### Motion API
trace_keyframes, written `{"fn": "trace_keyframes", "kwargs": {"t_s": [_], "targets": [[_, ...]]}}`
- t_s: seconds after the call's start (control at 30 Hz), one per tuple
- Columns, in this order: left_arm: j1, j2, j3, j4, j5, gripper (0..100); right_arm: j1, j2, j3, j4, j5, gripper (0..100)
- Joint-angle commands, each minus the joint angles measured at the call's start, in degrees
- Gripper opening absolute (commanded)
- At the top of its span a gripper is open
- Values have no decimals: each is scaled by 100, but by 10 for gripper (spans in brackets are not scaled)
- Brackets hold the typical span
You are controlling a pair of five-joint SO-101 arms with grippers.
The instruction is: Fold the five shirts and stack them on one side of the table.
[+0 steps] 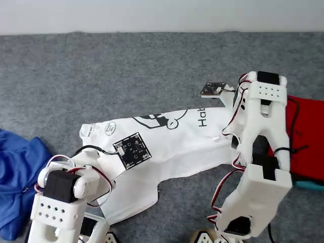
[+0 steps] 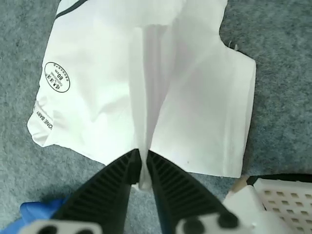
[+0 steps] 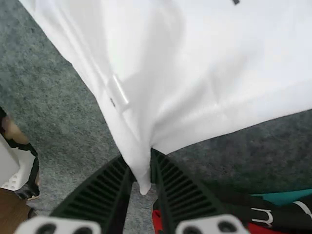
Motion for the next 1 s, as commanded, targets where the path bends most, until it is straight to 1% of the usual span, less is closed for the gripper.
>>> {"fn": "trace_keyframes", "kwargs": {"t_s": [0.0,0.17,0.37,0.6,0.77,0.97], "targets": [[44,-44,-92,149,-88,13,75,-312,-18,224,70,10],[70,-44,-92,149,-105,13,84,-303,281,224,79,10],[79,-44,-92,149,-290,13,101,-303,659,198,193,10],[79,-44,-127,149,-695,13,338,-312,633,84,193,14],[88,-35,-136,149,-1046,13,374,-330,624,84,193,14],[721,-26,-391,158,-1064,13,374,-321,624,84,193,14]]}}
